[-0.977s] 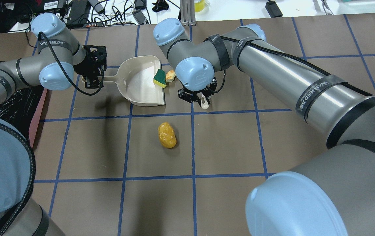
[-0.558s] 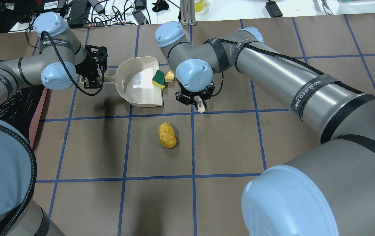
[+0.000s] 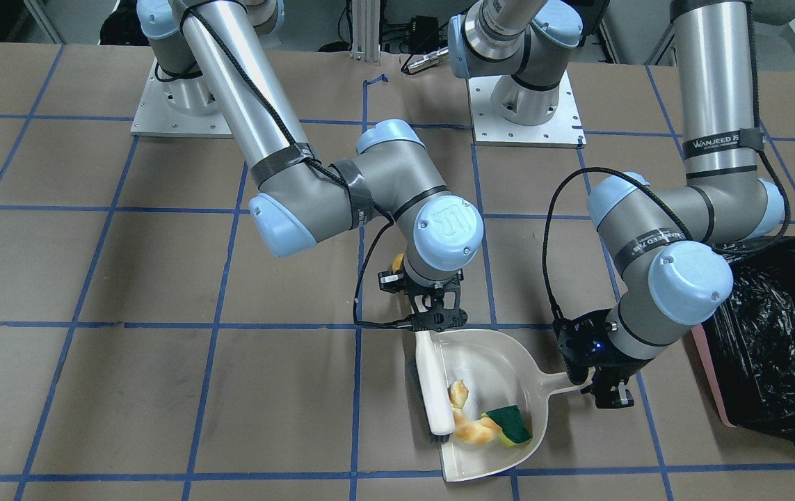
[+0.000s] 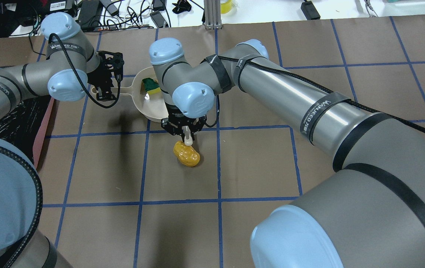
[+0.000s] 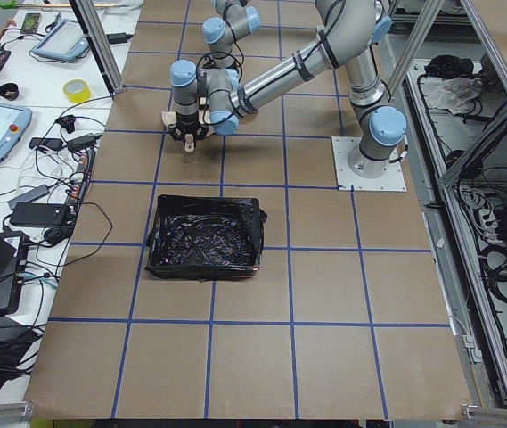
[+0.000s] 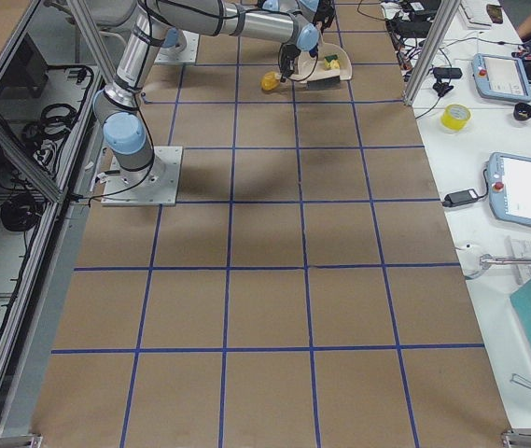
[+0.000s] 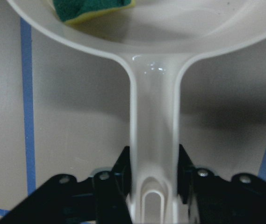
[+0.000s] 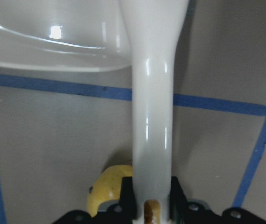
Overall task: Sweep and dump trash into bin
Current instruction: 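Move the brush behind the yellow potato with the right gripper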
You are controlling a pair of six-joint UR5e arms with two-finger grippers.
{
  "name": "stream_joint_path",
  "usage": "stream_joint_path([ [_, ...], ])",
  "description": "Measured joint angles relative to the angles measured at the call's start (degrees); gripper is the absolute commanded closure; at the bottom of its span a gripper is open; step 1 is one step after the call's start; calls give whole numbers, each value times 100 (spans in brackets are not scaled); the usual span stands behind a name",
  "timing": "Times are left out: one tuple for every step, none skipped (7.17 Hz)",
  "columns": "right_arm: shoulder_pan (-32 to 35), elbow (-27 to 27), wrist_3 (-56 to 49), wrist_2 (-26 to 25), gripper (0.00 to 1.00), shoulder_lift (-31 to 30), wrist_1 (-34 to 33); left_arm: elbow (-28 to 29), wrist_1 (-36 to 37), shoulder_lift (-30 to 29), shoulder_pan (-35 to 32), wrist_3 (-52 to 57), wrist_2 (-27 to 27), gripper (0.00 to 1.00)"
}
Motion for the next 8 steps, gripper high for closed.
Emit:
stream_joint_path([
  [100,-175,4,151,100,32,49,0,-2,7,-2,-3,-4,100],
  [138,-250,-40,169,100,35,125,-1,-3,22,-3,1,-8,100],
  [137,-272,-110,63,100,3,259,-4,-3,40,-3,6,-14,100],
  [96,-281,-174,-144,100,-95,445,-5,-4,57,-2,18,-26,100],
  [-27,-282,-207,-351,100,-272,680,-5,-8,84,19,52,-47,100],
  [-223,-266,-225,-536,100,-505,987,-12,-31,124,61,89,-60,100],
  [-418,-191,-228,-650,100,-786,1333,-48,-134,200,141,181,-56,100],
  [-536,-10,-201,-696,100,-1055,1598,-195,-260,333,271,437,-46,100],
])
